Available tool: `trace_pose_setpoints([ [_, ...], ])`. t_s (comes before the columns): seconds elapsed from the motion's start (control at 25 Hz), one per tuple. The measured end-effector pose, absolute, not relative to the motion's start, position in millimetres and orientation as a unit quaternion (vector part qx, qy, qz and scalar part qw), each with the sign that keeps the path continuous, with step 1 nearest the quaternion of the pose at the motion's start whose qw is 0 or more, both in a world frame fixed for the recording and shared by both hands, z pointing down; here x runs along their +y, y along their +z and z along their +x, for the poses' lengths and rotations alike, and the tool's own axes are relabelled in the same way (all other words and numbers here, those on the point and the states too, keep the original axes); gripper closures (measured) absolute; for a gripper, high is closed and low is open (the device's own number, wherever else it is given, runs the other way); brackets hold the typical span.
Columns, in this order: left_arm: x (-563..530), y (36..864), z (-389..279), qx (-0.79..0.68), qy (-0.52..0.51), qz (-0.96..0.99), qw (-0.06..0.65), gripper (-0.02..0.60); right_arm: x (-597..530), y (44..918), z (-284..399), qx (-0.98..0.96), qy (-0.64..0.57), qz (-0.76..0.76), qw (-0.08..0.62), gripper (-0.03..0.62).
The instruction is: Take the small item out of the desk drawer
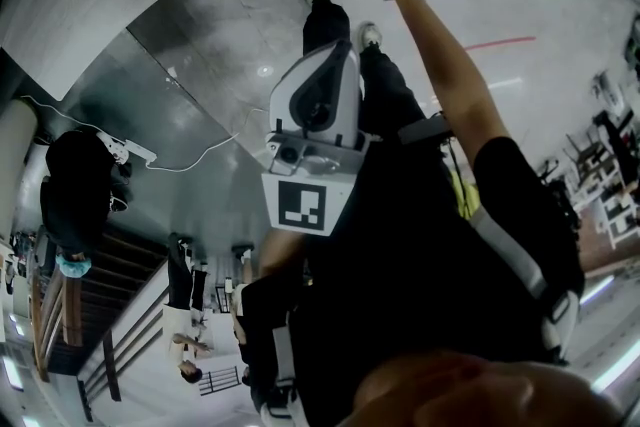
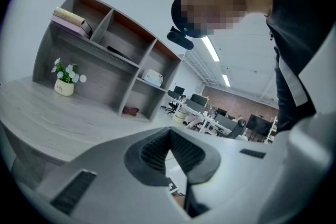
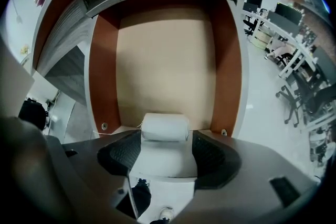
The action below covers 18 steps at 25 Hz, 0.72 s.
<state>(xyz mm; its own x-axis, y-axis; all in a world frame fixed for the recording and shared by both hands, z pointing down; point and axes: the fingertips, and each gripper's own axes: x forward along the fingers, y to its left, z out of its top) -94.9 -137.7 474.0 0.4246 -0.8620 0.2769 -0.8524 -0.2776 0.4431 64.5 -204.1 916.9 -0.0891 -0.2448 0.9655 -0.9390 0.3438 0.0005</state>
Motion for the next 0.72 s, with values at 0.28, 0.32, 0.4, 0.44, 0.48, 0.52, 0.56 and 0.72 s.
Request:
trace_pose_setpoints([
  [0.28, -142.0, 476.9, -103.6, -0.541, -0.014, 0.795, 0.273, 0.583, -203.7, 920.4, 67.6, -0.649, 0.345, 0.456, 0.502, 0.312],
  [0.32, -141.3, 477.5, -105.1, -0.542, -0.013, 0.795, 0.273, 0.583, -204.2, 919.9, 67.4, -0.650, 0.343, 0.455, 0.503, 0.313],
  [0.4, -140.3, 479.0, -107.5, -0.542, -0.011, 0.795, 0.272, 0.583, -206.4, 920.8, 67.0, -0.653, 0.337, 0.455, 0.503, 0.316],
  [0.44, -139.7, 479.5, -108.5, -0.543, -0.010, 0.794, 0.272, 0.583, -206.2, 921.5, 67.1, -0.653, 0.336, 0.455, 0.504, 0.324],
  [0.48, -139.0, 479.5, -109.6, -0.544, -0.009, 0.794, 0.272, 0.583, -204.6, 922.0, 66.8, -0.652, 0.337, 0.454, 0.506, 0.333],
  [0.52, -138.2, 478.9, -111.0, -0.545, -0.008, 0.793, 0.271, 0.583, -202.0, 922.1, 65.1, -0.651, 0.341, 0.451, 0.506, 0.336],
  [0.56, -137.5, 477.7, -112.3, -0.546, -0.008, 0.793, 0.270, 0.583, -198.7, 921.3, 61.2, -0.652, 0.351, 0.445, 0.504, 0.338],
  [0.72, -135.2, 471.9, -112.0, -0.550, -0.010, 0.792, 0.264, 0.583, -192.3, 916.2, 51.2, -0.658, 0.378, 0.427, 0.492, 0.342],
])
